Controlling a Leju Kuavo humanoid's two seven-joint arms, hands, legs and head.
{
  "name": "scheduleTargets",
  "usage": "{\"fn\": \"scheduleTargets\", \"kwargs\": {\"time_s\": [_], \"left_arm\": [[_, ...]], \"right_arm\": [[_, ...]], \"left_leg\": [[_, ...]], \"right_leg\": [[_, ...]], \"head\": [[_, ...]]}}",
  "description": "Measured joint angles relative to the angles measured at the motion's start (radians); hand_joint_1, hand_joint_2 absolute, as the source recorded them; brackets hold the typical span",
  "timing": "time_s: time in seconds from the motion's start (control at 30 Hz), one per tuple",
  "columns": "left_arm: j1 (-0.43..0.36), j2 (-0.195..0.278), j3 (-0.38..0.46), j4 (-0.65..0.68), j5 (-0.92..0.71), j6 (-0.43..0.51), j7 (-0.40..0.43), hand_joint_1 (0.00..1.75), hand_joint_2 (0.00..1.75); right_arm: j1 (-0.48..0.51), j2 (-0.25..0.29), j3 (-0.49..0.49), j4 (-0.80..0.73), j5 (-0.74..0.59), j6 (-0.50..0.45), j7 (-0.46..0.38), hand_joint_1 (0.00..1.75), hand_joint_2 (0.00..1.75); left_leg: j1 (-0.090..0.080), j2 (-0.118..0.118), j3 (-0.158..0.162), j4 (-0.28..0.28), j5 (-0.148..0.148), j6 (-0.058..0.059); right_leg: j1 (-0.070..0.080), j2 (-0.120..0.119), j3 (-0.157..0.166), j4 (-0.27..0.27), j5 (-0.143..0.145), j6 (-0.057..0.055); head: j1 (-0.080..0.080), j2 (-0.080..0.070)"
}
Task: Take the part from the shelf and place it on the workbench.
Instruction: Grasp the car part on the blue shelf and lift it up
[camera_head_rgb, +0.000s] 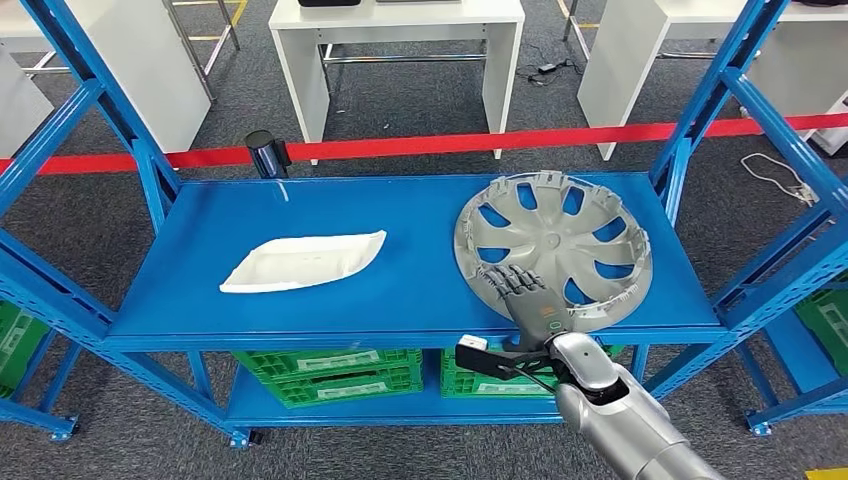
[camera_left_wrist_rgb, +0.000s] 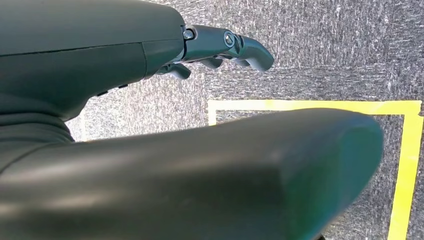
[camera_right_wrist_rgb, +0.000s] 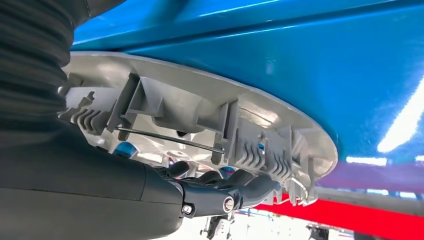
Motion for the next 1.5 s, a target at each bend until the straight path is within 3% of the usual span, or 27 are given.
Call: {"fn": "scheduleTargets", "kwargs": {"time_s": [0.1, 0.23, 1.17, 1.3, 1.5], "left_arm": [[0.000, 0.000, 0.000, 0.000, 0.000, 0.000, 0.000, 0.00, 0.00], [0.000, 0.000, 0.001, 0.000, 0.001, 0.000, -0.001, 0.00, 0.00], [0.001, 0.000, 0.014, 0.000, 0.007, 0.001, -0.012, 0.00, 0.00], [0.002, 0.000, 0.015, 0.000, 0.008, 0.002, -0.014, 0.00, 0.00], [0.006, -0.001, 0.016, 0.000, 0.012, 0.010, -0.020, 0.00, 0.00]], "right_arm": [[-0.020, -0.017, 0.010, 0.000, -0.002, 0.047, 0.000, 0.06, 1.75], [-0.042, -0.037, 0.016, 0.001, -0.024, 0.097, -0.015, 1.72, 1.75], [-0.056, -0.095, 0.015, -0.036, -0.094, 0.110, -0.006, 1.75, 1.75], [-0.037, -0.095, 0.007, -0.047, -0.088, 0.051, 0.002, 1.75, 1.75], [0.027, -0.095, -0.043, -0.124, 0.002, -0.122, 0.053, 1.75, 1.75]], "left_leg": [[0.000, 0.000, 0.000, 0.000, 0.000, 0.001], [-0.001, -0.001, 0.000, 0.000, 0.002, 0.004], [-0.004, -0.001, -0.012, 0.000, 0.015, 0.014], [-0.004, -0.001, -0.015, 0.000, 0.015, 0.014], [-0.004, 0.000, -0.026, 0.000, 0.019, 0.013]], "right_leg": [[0.000, 0.000, 0.001, -0.001, 0.001, 0.002], [0.000, -0.002, 0.003, -0.003, 0.002, 0.004], [-0.003, -0.002, -0.003, -0.012, 0.018, 0.015], [-0.003, -0.002, -0.006, -0.012, 0.019, 0.015], [-0.003, -0.001, -0.017, -0.011, 0.024, 0.013]], "head": [[0.000, 0.000], [0.000, 0.000], [0.000, 0.000], [0.000, 0.000], [0.000, 0.000]]}}
